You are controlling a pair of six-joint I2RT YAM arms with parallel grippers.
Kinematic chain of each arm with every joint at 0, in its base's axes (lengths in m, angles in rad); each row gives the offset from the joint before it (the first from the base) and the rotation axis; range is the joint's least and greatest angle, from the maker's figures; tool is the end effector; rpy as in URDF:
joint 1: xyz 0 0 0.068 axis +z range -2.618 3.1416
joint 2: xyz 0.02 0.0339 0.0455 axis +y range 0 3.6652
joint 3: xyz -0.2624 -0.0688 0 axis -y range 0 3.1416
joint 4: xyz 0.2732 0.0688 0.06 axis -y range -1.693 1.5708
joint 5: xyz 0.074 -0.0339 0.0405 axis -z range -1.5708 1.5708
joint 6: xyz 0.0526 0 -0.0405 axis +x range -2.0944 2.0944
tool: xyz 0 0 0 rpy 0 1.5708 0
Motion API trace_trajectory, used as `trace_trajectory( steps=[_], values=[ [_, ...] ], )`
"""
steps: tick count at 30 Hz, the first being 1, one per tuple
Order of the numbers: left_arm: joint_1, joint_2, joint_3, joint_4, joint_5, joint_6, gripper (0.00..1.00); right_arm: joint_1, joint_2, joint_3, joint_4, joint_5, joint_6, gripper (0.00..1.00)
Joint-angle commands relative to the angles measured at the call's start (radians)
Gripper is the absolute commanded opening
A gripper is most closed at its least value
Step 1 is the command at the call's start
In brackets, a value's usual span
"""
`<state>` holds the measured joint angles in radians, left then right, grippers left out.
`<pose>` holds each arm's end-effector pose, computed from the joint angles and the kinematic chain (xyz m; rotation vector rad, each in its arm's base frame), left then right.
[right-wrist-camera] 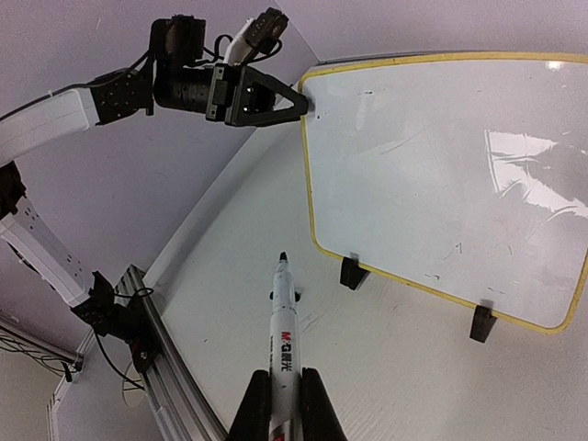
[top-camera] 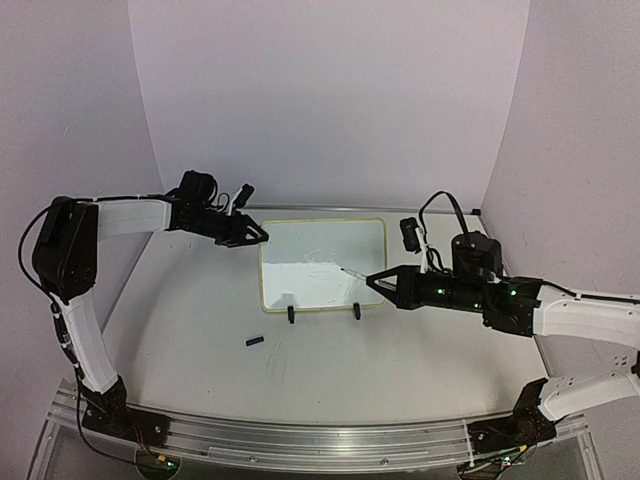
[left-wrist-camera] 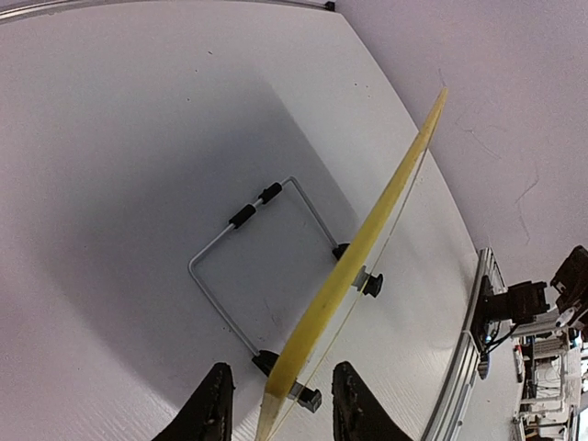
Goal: Write a sentence on the whiteboard
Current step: Hold the whiteboard at the center of the board, then adjust the whiteboard at the center of the board.
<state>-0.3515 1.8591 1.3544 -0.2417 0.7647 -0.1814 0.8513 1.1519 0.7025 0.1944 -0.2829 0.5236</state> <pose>0.4052 -0.1874 0.2095 0.5964 2.2500 -1.1533 0.1905 0.2397 0.2572 -0.5391 1.9223 1.1915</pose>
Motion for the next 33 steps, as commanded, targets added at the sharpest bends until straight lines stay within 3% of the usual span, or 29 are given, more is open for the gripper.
trace_trajectory(
  steps=[1,19,27,33],
  values=[
    [0.002,0.006,0.018,0.064,0.092,0.021,0.31,-0.001,0.003,0.038,0.04,-0.015,-0.01,0.04],
    [0.002,-0.108,-0.124,0.062,0.189,0.119,0.0,-0.001,-0.007,0.052,-0.01,-0.014,-0.018,0.05],
    [0.002,-0.158,-0.198,-0.005,0.227,0.256,0.0,0.001,0.016,0.058,-0.005,-0.027,-0.025,0.05],
    [0.002,-0.21,-0.28,0.038,0.2,0.301,0.0,0.01,0.047,0.07,0.014,-0.036,-0.026,0.05]
  ],
)
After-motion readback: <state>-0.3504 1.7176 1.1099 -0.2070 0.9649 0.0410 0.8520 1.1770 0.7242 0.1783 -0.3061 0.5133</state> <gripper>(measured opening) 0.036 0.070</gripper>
